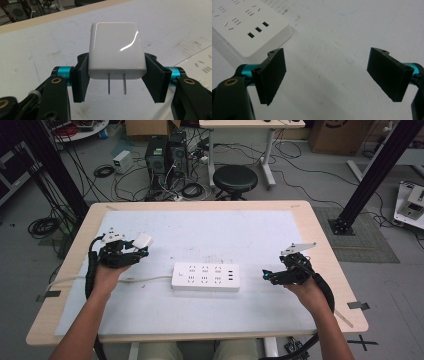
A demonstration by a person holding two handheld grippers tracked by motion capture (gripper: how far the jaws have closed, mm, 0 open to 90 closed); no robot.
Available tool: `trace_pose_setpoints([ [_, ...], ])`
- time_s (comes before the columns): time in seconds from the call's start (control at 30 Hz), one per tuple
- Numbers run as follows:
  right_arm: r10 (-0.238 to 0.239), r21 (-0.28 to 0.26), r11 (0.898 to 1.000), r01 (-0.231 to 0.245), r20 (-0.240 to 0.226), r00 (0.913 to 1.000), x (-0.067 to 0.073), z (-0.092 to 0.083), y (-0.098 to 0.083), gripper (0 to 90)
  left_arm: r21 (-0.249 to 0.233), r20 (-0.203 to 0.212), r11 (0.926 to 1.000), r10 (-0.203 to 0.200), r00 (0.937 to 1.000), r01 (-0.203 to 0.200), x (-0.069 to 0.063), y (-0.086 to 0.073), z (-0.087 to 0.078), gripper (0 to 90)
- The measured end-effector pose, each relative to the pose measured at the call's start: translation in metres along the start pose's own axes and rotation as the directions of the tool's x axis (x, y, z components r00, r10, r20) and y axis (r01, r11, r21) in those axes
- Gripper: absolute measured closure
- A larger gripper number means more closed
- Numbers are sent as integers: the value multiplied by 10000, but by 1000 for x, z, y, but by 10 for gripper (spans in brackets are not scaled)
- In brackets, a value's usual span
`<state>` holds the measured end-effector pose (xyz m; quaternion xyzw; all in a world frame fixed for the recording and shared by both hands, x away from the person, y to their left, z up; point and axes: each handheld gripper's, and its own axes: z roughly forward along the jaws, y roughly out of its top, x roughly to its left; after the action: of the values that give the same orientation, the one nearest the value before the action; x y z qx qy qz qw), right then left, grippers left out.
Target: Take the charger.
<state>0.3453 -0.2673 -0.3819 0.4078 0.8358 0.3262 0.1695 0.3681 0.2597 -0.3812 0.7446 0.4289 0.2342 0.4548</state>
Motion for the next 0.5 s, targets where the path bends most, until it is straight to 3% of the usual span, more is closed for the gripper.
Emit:
trace_pose_setpoints([
  [0.23,-157,-160,9998,156,-78,9998,5,-3,1,157,-307,27,9990,334,9994,-333,-18,4,-19,427],
  [0.5,-309,-133,9994,306,-275,9991,8,-3,3,158,-460,367,9971,621,9974,-604,-33,5,-29,428],
])
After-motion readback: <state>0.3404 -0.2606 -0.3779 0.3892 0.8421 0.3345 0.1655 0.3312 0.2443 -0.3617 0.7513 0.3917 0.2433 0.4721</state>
